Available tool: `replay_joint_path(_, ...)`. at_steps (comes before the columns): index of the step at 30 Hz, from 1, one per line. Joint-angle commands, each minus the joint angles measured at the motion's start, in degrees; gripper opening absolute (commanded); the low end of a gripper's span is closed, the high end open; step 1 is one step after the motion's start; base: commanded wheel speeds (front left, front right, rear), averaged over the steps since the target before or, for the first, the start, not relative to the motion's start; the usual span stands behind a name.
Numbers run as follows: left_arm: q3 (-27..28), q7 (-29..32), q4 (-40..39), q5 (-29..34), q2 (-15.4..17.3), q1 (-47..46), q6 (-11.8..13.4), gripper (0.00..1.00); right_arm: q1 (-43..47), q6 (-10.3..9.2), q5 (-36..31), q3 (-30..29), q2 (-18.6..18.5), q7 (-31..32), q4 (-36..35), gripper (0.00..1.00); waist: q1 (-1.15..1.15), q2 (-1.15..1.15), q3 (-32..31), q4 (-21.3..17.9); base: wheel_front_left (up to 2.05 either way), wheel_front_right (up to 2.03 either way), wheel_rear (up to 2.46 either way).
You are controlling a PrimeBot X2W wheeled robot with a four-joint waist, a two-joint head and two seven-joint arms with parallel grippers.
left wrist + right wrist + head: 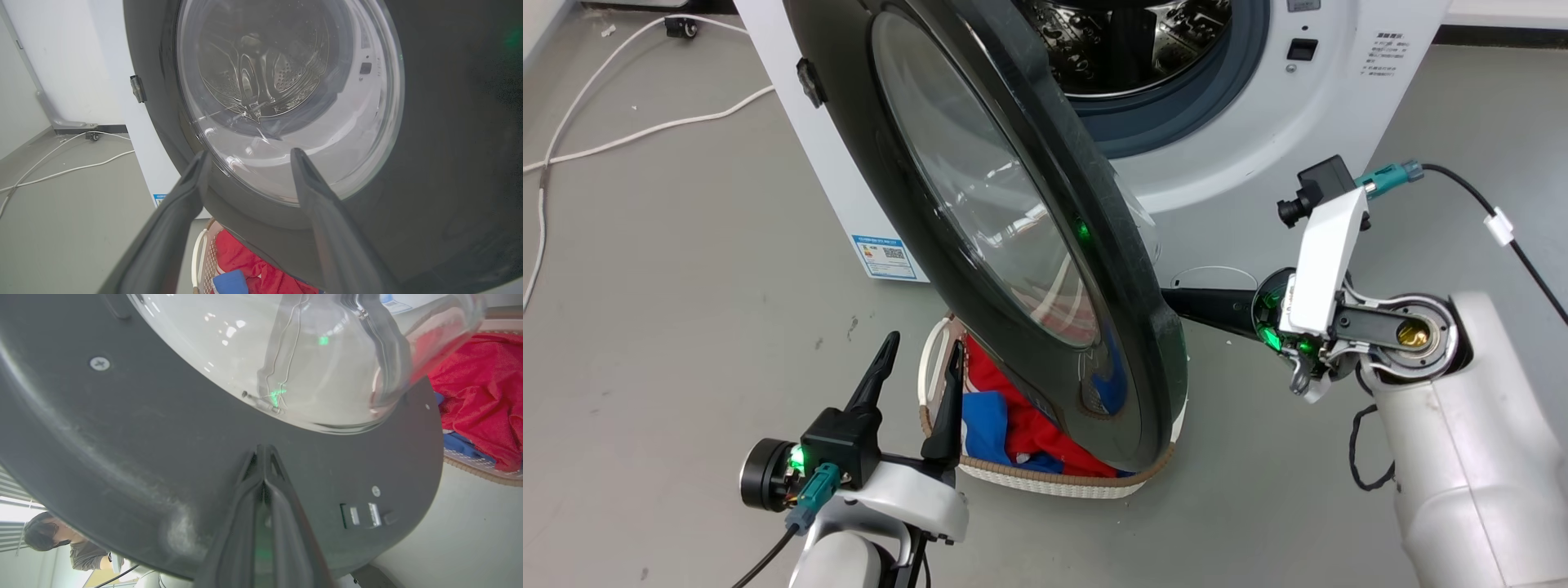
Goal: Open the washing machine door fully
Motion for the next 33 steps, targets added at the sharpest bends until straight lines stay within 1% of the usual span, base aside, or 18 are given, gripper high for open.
replay_joint_path(1,0.1,-0.1,0.1,0.1,0.0,0.4,-0.2,1.0,0.9,0.15,-0.1,0.2,0.2,-0.4,-0.3,0.0,0.01,0.0,-0.2,-0.1,0.0,0.0,0.0)
replay_joint_path(4,0.4,-0.1,0.2,0.1,0.0,1.0,-0.2,1.0,2.3,0.15,0.4,1.0,0.2,-3.5,-1.2,0.0,0.01,0.0,-0.8,-0.7,0.0,0.0,0.0)
replay_joint_path(5,0.5,-0.1,0.1,0.1,0.0,1.0,-0.3,1.0,3.0,0.15,0.2,0.7,0.2,-6.3,-2.4,0.0,0.01,0.0,-1.0,-1.1,0.0,0.0,0.0)
replay_joint_path(6,0.5,-0.1,0.1,0.1,0.0,1.0,-0.3,1.0,3.0,0.15,0.2,0.7,0.2,-6.3,-2.4,0.0,0.01,0.0,-1.0,-1.1,0.0,0.0,0.0)
replay_joint_path(9,0.8,-0.1,0.2,0.2,0.1,1.4,-0.4,1.0,4.6,0.15,-0.5,-0.6,0.1,-10.8,-4.5,0.0,0.01,0.0,-1.4,-2.0,0.0,0.0,0.0)
replay_joint_path(14,1.2,-0.1,0.5,0.3,0.2,2.0,-0.6,1.0,8.5,0.15,-3.3,-4.5,-0.3,-22.0,-9.4,0.0,0.01,0.0,-2.5,-3.2,0.0,0.0,0.0)
replay_joint_path(18,1.6,-0.1,1.1,0.3,0.4,2.7,-0.6,1.0,13.8,0.15,-8.3,-6.5,-1.9,-32.6,-13.8,0.0,0.01,0.0,-3.9,-4.0,0.0,0.0,0.0)
replay_joint_path(21,2.0,-0.1,1.5,0.0,0.5,3.8,-0.8,1.0,19.1,0.15,-14.2,-6.9,-3.7,-40.9,-16.2,0.0,0.01,0.0,-5.4,-4.4,0.0,0.0,0.0)
replay_joint_path(22,2.2,-0.1,1.6,-0.1,0.5,4.1,-0.7,1.0,20.7,0.15,-15.4,-7.1,-3.8,-43.4,-16.8,0.0,0.01,0.0,-5.8,-4.6,0.0,0.0,0.0)
replay_joint_path(25,3.1,-0.1,2.0,-0.6,0.8,5.0,-0.4,1.0,25.6,0.15,-20.5,-7.5,-4.9,-49.9,-19.0,0.0,0.01,0.0,-7.0,-5.0,0.0,0.0,0.0)
replay_joint_path(29,4.3,-0.1,2.3,-0.9,1.1,5.8,0.0,1.0,31.4,0.15,-27.7,-7.1,-5.3,-56.3,-21.6,0.0,0.01,0.0,-8.0,-5.6,0.0,0.0,0.0)
replay_joint_path(30,4.6,-0.1,2.3,-1.0,1.2,6.1,0.1,1.0,32.6,0.15,-29.7,-7.1,-5.4,-57.9,-22.2,0.29,0.01,0.0,-8.2,-5.8,0.0,0.0,0.0)
replay_joint_path(31,4.8,-0.1,2.4,-1.0,1.3,6.2,0.1,1.0,33.8,0.15,-30.9,-7.3,-4.9,-59.1,-22.7,0.48,0.01,0.0,-8.4,-5.9,0.0,0.0,0.0)
replay_joint_path(32,5.1,-0.1,2.4,-1.0,1.4,6.3,0.2,1.0,34.9,0.15,-32.2,-7.2,-4.5,-60.1,-23.3,0.89,0.01,0.0,-8.5,-6.1,0.0,0.0,0.0)
replay_joint_path(33,5.3,-0.1,2.4,-1.0,1.5,6.5,0.3,1.0,35.9,0.15,-34.3,-7.1,-4.7,-60.9,-23.7,1.0,0.01,0.0,-8.6,-6.2,0.0,0.0,0.0)
